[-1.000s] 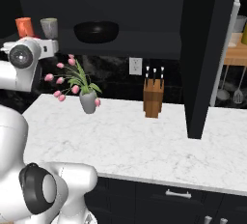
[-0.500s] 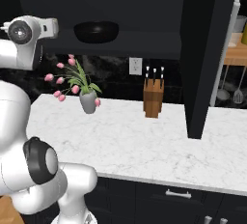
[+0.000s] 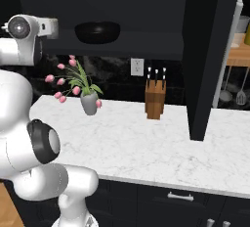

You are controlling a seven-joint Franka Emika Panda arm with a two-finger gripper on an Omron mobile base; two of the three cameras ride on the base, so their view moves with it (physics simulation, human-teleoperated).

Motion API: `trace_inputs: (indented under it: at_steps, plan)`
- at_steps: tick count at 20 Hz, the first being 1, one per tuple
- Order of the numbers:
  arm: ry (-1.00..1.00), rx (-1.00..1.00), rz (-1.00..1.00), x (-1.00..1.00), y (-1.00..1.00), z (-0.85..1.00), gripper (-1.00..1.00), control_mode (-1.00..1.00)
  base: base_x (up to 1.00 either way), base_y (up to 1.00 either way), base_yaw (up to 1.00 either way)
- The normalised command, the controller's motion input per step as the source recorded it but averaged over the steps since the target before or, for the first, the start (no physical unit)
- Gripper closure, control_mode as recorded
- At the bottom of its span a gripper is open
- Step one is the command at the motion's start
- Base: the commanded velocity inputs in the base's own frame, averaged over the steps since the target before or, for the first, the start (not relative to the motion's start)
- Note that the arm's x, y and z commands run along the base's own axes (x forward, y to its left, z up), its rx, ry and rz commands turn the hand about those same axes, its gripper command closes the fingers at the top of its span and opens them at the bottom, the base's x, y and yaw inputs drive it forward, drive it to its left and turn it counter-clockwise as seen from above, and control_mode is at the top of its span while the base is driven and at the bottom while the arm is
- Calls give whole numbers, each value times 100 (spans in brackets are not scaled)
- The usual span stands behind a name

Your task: Gather all objects into one cabinet and sort the glasses and bowls to opposite sides.

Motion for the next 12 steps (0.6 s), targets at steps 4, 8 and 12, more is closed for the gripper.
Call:
trace_inputs:
  at_steps: [4,8,12]
  plan:
    - [0,0,0,28,19,-34,100,-100,0,0,0]
    - [1,1,0,55,0,0,100,-100,0,0,0]
    - [0,0,0,49,0,-1,100,-100,0,0,0]
